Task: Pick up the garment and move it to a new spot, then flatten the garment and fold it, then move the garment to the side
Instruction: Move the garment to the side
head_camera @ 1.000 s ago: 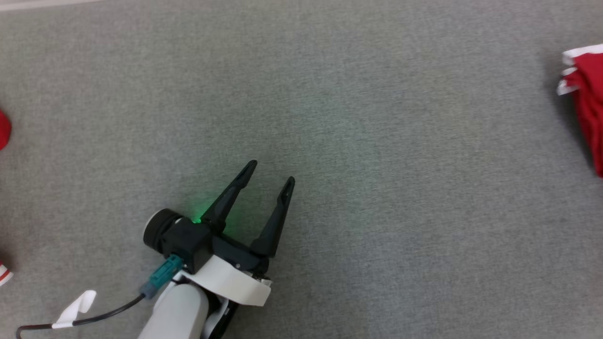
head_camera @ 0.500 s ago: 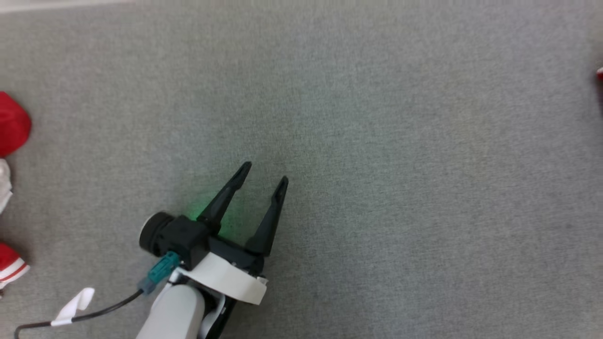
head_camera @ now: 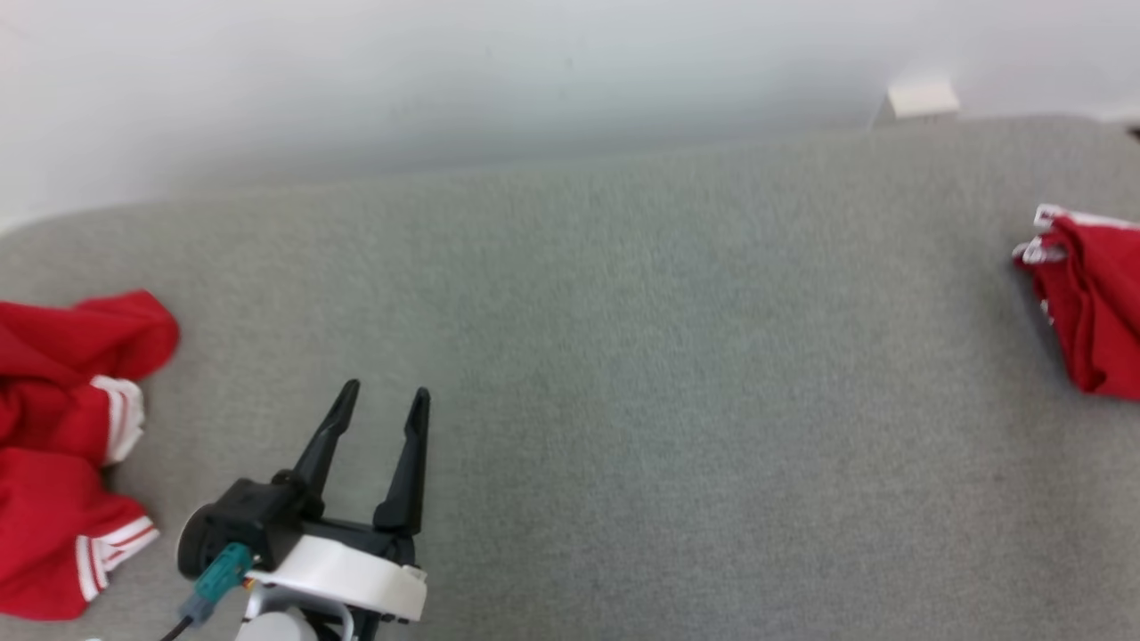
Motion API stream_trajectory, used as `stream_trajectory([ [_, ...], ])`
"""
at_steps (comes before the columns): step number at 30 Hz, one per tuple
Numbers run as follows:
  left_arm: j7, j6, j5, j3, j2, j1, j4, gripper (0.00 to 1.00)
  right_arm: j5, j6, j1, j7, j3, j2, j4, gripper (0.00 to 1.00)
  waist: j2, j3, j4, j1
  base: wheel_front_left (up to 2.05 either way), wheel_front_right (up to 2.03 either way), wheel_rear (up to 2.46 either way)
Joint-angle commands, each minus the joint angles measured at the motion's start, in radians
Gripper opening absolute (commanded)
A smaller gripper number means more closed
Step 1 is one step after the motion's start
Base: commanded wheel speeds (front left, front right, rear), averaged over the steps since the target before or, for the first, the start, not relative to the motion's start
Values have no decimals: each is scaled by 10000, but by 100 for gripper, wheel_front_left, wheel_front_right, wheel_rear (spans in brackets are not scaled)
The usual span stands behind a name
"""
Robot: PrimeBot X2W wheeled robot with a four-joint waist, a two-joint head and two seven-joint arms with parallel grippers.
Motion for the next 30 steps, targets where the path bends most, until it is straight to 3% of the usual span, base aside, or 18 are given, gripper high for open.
stream_trajectory([
  [1, 3, 22, -60, 198, -65, 239, -43, 100, 269, -6, 491, -60, -196, -29, -518, 100, 0, -936, 319, 0, 0, 0, 0],
  [7, 1, 87, -77, 897, -194, 497, -175, 100, 961, -6, 2245, -79, -1007, -131, -2603, 100, 0, -1628, 800, 0, 0, 0, 0],
  [12, 3, 96, 119, 1406, -235, 707, -204, 100, 836, -6, 4414, -78, -2154, 55, -4451, 100, 0, -1973, 1091, 0, 0, 0, 0],
  [21, 3, 64, 197, 1810, -379, 1446, -251, 100, -406, -6, 8431, -67, -4134, 1738, -7395, 100, 0, -2324, 1146, 0, 0, 0, 0],
  [30, 3, 124, 72, 1664, -431, 2075, -242, 100, -1698, -6, 10174, -59, -4879, 3144, -8524, 100, 0, -2344, 959, 0, 0, 0, 0],
])
